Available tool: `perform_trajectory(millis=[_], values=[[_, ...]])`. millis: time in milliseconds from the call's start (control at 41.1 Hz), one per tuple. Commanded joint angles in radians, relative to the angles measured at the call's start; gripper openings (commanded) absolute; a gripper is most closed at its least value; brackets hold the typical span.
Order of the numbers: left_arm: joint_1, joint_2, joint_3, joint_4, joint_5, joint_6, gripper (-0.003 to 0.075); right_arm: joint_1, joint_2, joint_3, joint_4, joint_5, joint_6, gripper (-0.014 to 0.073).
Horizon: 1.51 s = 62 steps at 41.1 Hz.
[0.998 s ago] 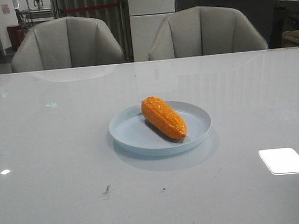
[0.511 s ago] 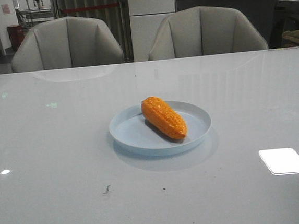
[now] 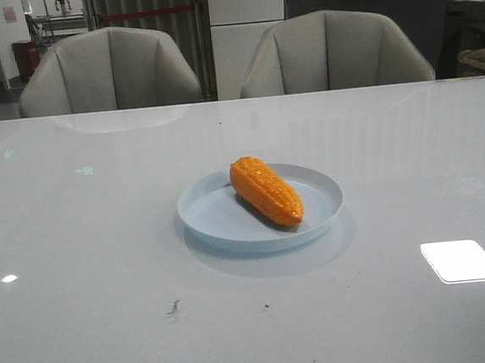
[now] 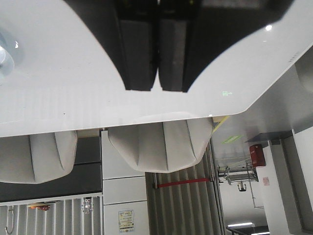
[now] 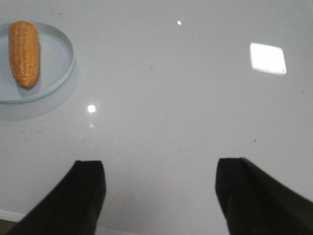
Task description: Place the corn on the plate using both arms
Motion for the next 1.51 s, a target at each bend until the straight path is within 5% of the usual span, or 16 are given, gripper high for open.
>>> perform_trajectory(millis=[0, 195, 438, 633, 730, 949, 1485], values=[[0.002, -0.016, 0.037, -0.004, -0.081, -0.012, 0.0089, 0.055, -0.072, 0.04, 0.008, -0.151, -0.009, 0.057], [0.002, -0.016, 0.037, -0.004, -0.081, -0.012, 0.0089, 0.117, -0.269, 0.17, 0.008, -0.378, -0.009, 0.0525], [0.002, -0.016, 0.037, -0.004, -0.081, -0.012, 0.0089, 0.117, -0.443, 0.358, 0.008, -0.651, -0.009, 0.0214], [0.002, -0.016, 0.037, -0.004, -0.081, -0.012, 0.0089, 0.117, -0.456, 0.53, 0.008, -0.864, -0.009, 0.005], [0.002, -0.016, 0.037, -0.004, -0.081, -0.012, 0.0089, 0.117, -0.456, 0.594, 0.008, -0.927, -0.009, 0.0056], [0.002, -0.016, 0.037, -0.004, -0.081, -0.012, 0.0089, 0.117, -0.456, 0.591, 0.008, -0.776, -0.009, 0.0056], [0.002, -0.016, 0.037, -0.004, -0.081, -0.012, 0.0089, 0.117, -0.456, 0.591, 0.008, -0.772, -0.009, 0.0056]])
